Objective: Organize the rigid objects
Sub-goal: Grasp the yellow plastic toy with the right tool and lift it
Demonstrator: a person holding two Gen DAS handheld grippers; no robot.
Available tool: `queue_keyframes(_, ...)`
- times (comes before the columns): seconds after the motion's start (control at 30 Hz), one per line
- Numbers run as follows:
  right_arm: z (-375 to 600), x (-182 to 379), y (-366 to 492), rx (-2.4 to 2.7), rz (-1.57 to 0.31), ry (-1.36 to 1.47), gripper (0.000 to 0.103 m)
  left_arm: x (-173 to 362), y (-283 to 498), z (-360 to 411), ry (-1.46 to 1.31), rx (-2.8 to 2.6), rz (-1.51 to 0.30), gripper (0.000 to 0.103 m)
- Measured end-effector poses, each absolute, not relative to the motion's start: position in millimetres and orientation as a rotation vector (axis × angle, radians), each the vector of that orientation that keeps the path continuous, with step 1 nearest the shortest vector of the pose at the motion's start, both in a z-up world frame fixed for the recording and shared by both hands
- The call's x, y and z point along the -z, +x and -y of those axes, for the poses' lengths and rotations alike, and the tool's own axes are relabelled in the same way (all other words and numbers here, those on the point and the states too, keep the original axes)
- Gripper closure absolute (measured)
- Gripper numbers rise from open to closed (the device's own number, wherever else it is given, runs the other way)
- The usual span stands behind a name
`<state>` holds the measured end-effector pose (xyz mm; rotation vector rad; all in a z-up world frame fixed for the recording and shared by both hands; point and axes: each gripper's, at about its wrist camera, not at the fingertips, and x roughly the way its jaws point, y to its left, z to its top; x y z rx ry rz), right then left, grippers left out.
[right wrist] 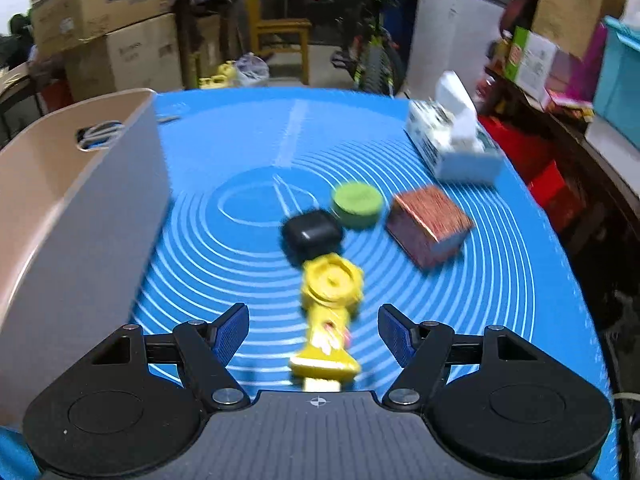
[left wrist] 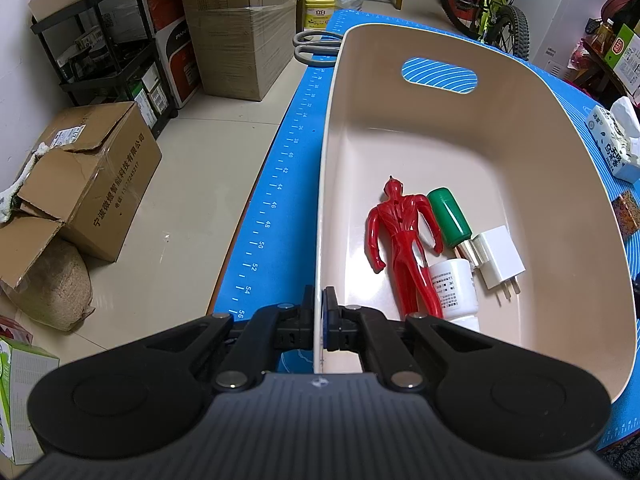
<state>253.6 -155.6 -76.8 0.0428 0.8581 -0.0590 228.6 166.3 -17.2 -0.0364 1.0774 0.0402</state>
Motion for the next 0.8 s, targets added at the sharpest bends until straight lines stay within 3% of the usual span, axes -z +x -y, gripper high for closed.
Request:
queue_keyframes(0.43,163.2,116.5,252.0,0.095,-0.846,0.081,0.027,17.3,228.6,-166.5,-0.036,-0.040,-1.077,0.098)
queue_keyframes(0.67,157.5,115.7,244.7,0.078,-0.798,0.068,0.055,17.1,228.6,-166.8,-0.036,-0.040,-1.077,0.098)
queue_keyframes(0.8,154.5,115.1,243.7,0.087,-0.792,0.052,0.055,17.2,228.7,-166.8,-0.036,-0.039,-1.077,0.098)
